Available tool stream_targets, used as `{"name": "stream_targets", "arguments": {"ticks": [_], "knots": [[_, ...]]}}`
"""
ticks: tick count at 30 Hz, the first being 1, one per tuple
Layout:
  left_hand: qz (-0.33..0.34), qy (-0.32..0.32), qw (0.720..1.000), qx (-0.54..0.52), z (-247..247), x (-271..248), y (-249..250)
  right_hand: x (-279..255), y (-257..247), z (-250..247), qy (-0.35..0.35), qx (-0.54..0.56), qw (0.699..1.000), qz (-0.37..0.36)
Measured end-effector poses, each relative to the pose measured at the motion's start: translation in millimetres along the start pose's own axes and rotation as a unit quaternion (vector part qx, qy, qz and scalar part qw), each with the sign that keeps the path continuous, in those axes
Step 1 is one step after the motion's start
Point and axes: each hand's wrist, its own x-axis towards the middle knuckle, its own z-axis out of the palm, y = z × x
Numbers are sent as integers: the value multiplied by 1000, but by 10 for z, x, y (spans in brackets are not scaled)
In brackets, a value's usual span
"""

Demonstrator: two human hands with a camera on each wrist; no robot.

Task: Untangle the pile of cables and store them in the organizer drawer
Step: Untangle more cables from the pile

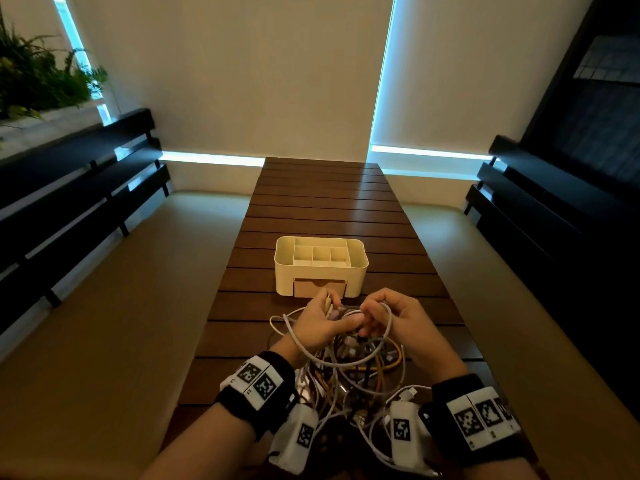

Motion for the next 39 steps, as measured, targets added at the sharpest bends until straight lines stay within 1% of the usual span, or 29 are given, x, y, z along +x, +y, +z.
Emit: {"name": "stream_targets", "arguments": {"ticks": [3,5,7,9,11,13,14,16,17,18,20,21,22,24,25,26,27,29,30,32,33,34,35,36,37,38,39], "knots": [[-22,-14,998,53,-11,34,11,2,67,20,-1,-3,999,48],[-43,-42,992,112,-43,51,27,-6,92,38,26,6,999,42],[-48,-69,988,129,-63,52,29,-22,106,66,86,3,996,18],[-51,-66,987,140,-80,68,29,-35,133,85,166,-25,986,-6],[-65,-72,986,138,-77,65,52,-45,150,102,242,-54,969,-25],[-80,-96,982,144,-53,59,50,-37,155,113,312,-83,946,-36],[-81,-108,978,158,-26,46,47,-24,150,121,342,-83,935,-36],[-57,-114,977,171,51,6,21,8,128,159,377,-35,925,-36],[-34,-101,977,182,84,-1,3,23,111,175,379,-22,924,-41],[-7,-73,977,198,98,-7,-16,29,92,186,370,-31,927,-51],[44,-2,979,200,78,-27,-31,12,55,177,320,-76,942,-68],[58,31,983,174,65,-34,-30,-8,34,155,283,-93,952,-74],[63,49,987,142,51,-35,-34,-27,18,124,240,-102,962,-74],[63,54,993,87,54,-41,-20,-56,-23,85,143,-100,984,-43],[61,59,994,67,61,-40,-10,-57,-19,78,108,-119,987,-30],[59,64,995,54,73,-42,6,-53,4,79,94,-162,982,-30],[58,64,996,38,98,-51,31,-39,37,84,103,-226,968,-35],[55,45,997,3,147,-61,79,-12,98,122,135,-332,931,-65],[50,31,998,-13,171,-68,101,-1,142,144,143,-355,920,-84],[33,0,998,-51,181,-71,127,1,204,208,162,-358,913,-112],[21,-21,997,-66,173,-70,138,-4,207,229,192,-330,917,-119],[-1,-35,997,-66,136,-62,119,-5,180,229,235,-267,927,-116],[-27,-31,998,-51,94,-53,78,-8,115,206,283,-170,938,-106],[-63,-9,998,-24,29,-34,4,-8,21,160,327,-56,937,-105],[-95,28,995,12,-42,-21,-89,-12,-90,92,362,53,924,-111],[-119,65,989,51,-118,-20,-189,-24,-200,3,382,134,906,-120],[-135,90,984,77,-175,-38,-251,-37,-293,-82,387,177,896,-129]]}}
